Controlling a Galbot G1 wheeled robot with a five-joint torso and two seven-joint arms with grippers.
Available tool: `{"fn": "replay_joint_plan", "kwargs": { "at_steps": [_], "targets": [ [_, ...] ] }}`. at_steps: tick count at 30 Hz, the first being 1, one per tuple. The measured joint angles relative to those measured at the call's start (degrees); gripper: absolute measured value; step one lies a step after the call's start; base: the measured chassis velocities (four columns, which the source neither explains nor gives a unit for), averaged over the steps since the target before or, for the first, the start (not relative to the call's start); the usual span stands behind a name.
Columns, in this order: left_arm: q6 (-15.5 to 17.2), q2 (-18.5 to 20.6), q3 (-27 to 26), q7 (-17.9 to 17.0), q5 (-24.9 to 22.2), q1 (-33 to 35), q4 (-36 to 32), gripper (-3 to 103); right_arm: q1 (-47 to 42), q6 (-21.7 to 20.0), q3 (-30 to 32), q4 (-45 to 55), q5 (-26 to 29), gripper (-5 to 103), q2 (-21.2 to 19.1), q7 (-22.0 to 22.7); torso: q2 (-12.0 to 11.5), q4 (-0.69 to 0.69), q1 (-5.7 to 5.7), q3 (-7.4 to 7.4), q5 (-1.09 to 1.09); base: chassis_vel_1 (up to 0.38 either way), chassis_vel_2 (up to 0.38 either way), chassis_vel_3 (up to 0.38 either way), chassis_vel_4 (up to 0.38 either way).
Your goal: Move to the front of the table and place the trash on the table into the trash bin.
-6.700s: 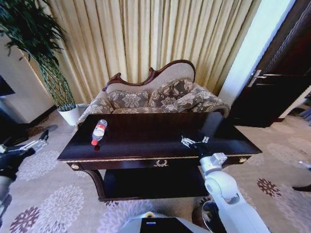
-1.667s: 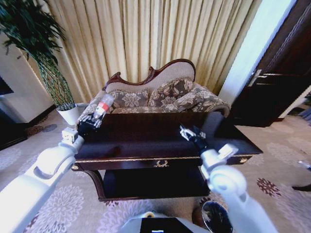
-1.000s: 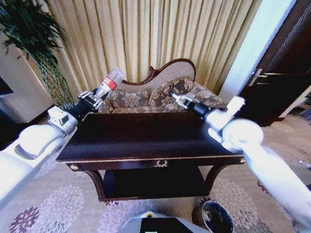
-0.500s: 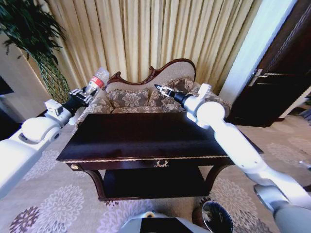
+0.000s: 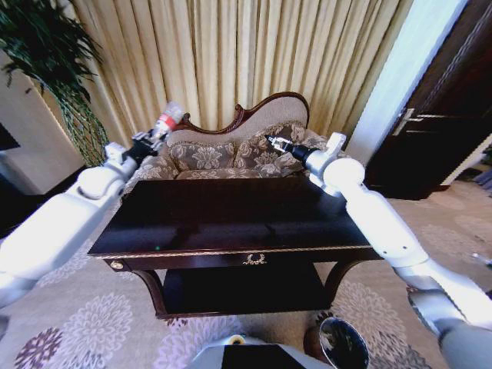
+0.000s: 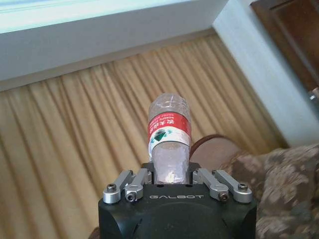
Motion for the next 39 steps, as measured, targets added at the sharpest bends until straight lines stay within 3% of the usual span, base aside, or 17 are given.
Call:
{"fn": "replay_joint_plan", "kwargs": {
  "at_steps": [8,18,39],
  "targets": [
    [2.89,-1.95,3.63,-1.75,-0.57,-2.99,-5.33,31,4.97,-0.58,-2.57,0.47,1.10,100,7.02,0.83,0.00,-0.01,0.00,0.00,-0.01,0.000,0.000,0.000,0.000],
    [4.86,-2.87,9.96,-3.56,-2.90,-7.54,-8.91,31,8.88,-0.67,-7.04,-0.78,0.08,100,12.37,0.87,0.01,-0.02,0.00,0.00,-0.02,0.000,0.000,0.000,0.000],
    [6.97,-4.62,15.62,-5.91,-3.33,-10.50,-12.52,30,8.74,-0.68,-5.68,-1.58,-2.49,100,13.57,1.51,0.00,-0.02,0.00,0.00,0.00,0.000,0.000,0.000,0.000]
  ]
}}
